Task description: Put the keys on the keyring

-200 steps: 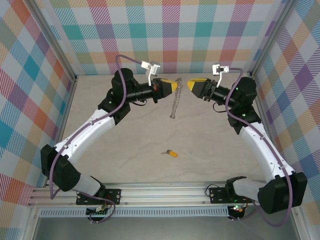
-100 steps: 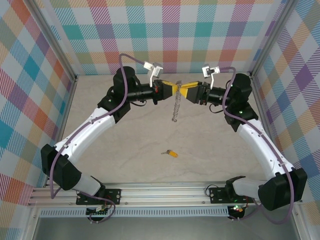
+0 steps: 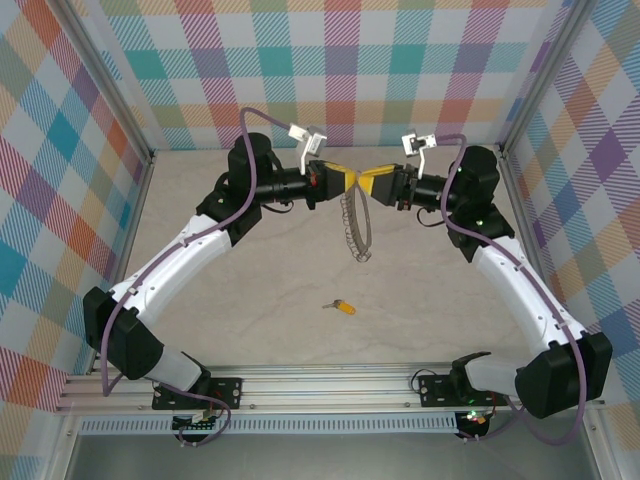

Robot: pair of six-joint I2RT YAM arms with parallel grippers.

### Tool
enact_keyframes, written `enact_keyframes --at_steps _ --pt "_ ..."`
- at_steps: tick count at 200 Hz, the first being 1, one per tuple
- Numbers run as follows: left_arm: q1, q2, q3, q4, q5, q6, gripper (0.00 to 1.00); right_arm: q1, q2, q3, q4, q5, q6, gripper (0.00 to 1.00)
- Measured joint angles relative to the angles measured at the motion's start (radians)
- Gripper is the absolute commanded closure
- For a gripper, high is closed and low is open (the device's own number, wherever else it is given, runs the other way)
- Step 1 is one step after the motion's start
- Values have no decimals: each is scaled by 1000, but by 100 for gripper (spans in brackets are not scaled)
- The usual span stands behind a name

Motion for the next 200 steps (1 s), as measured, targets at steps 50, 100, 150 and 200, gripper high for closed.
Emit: enact_keyframes --at_steps 50,100,150,200 --pt "0 0 0 -14 5 0 100 -8 -29 0 -82 53 -56 67" --pt "0 0 0 -14 13 0 100 -8 -27 0 -103 68 -68 66" --pt "0 0 0 -13 29 0 100 -8 5 0 -79 43 -48 67" --pt "0 0 0 -13 31 0 100 0 11 1 -56 30 -40 77"
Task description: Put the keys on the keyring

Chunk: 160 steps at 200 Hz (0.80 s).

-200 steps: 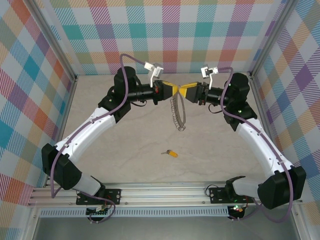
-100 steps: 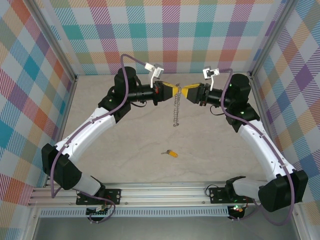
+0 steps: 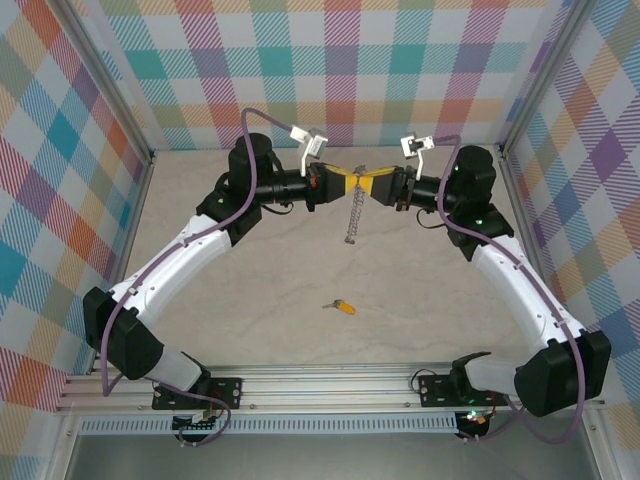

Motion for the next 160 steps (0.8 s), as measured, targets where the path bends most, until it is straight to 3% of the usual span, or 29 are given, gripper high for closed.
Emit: enact_keyframes --at_steps 34,51,84,125,160 --pt "0 0 0 0 0 0 100 5 6 5 4 -11 3 88" --pt "0 0 0 0 -1 -1 100 6 6 6 4 -15 8 100" --pt "0 3 0 6 -2 -5 100 6 6 7 6 -22 6 100" --pt "0 -8 -21 34 -113 -35 51 6 6 6 5 12 -5 100" --pt "4 -89 -148 142 -245 -130 35 6 4 -27 77 31 15 100"
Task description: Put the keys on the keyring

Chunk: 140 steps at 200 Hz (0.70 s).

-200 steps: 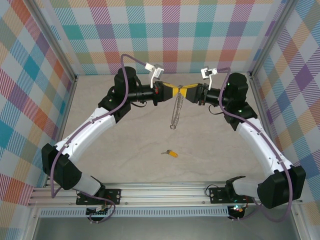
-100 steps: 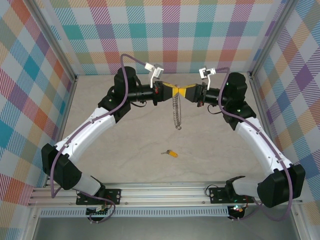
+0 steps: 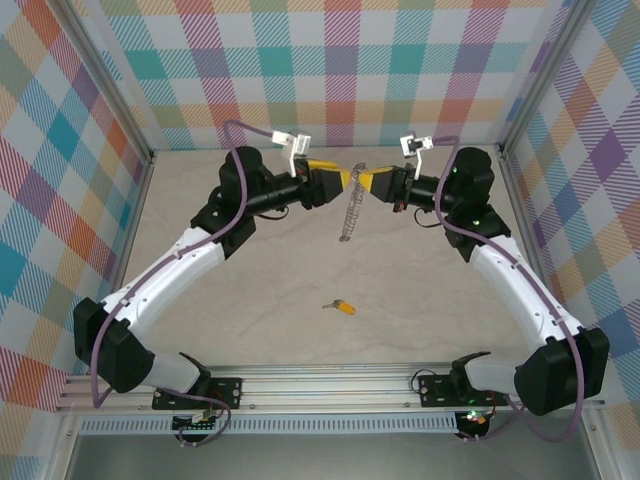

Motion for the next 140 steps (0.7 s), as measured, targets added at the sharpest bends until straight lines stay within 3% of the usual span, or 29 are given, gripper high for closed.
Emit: enact_keyframes --at_steps 42,76,140 --pt "1 -14 -72 169 -38 -156 30 0 -6 -92 190 28 102 100" --pt "1 -14 -120 315 -37 -272 44 0 -6 -172 393 79 220 100" --pt "-3 -7 -141 423 -18 -343 64 10 -5 -185 549 123 322 100"
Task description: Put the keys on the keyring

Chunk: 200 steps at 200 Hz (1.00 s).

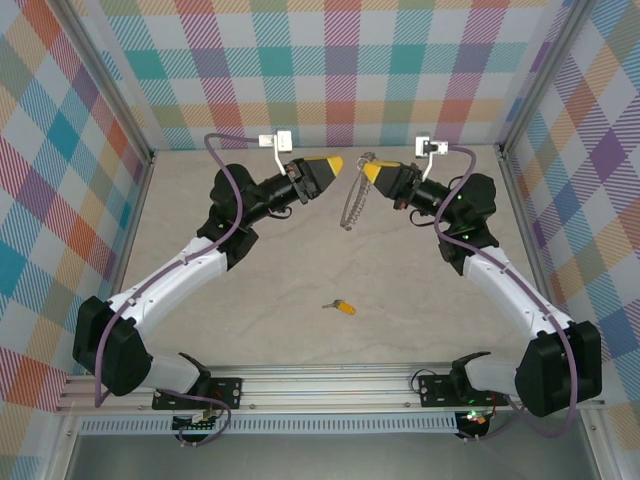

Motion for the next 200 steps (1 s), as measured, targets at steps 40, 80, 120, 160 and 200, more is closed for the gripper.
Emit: enact_keyframes --at_steps 40,80,120,160,200 --pt "-1 31 0 26 16 -7 66 6 19 0 40 0 31 100" --pt "-5 53 0 36 31 -7 66 19 35 0 45 -3 45 100" --pt "-8 63 8 38 42 -7 67 27 40 2 44 -3 45 100" --pt "-13 65 23 38 53 -7 67 31 48 15 41 -4 45 100" --pt "-14 67 27 40 60 -7 68 37 53 18 40 -4 45 100"
